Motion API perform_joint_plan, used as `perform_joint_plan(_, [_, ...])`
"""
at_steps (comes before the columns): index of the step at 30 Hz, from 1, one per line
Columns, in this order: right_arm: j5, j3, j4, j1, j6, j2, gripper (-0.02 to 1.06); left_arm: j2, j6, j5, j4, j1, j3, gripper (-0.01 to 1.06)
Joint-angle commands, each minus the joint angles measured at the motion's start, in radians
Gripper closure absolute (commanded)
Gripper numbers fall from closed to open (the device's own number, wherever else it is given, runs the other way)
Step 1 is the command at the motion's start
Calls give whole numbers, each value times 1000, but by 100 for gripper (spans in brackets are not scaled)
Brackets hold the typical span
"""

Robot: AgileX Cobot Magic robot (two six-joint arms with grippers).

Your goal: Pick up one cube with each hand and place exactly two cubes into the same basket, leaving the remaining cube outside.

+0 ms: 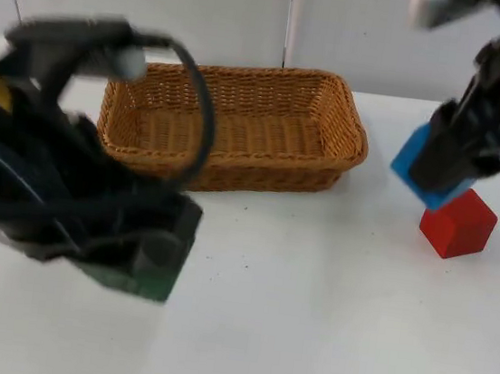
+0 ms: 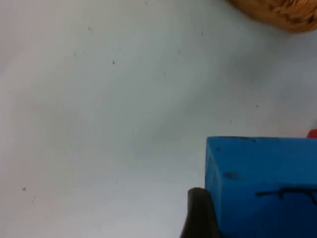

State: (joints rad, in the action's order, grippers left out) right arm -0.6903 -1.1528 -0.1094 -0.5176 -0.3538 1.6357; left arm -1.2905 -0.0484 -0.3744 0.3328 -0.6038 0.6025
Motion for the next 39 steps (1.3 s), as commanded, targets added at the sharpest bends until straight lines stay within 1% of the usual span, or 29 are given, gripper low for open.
perform_joint_plan(1, [-7, -7, -4, -5, 6, -37, 105, 45, 2, -4, -11, -5, 2, 104])
perform_joint_plan(5, [6, -7, -4, -5, 8, -72, 105, 124, 2, -4, -15, -5, 2, 104])
perform_joint_plan(20, [62, -7, -6, -5, 15, -74, 105, 133, 2, 1, -65, -3, 2, 104])
perform_joint_plan(25, [102, -7, -6, -5, 54, -74, 105, 133, 2, 27, -91, -3, 2, 104])
perform_joint_plan(28, [127, -7, -8, -5, 54, -74, 105, 133, 2, 45, -95, -3, 2, 104])
perform_joint_plan(34, [144, -7, -8, -5, 68, -64, 105, 133, 2, 65, -110, 0, 2, 104])
perform_joint_plan(36, [153, -7, -8, -5, 76, -57, 105, 133, 2, 92, -110, 0, 2, 104])
perform_joint_plan(39, [163, -7, -8, -5, 76, -55, 105, 131, 2, 110, -110, 0, 2, 104])
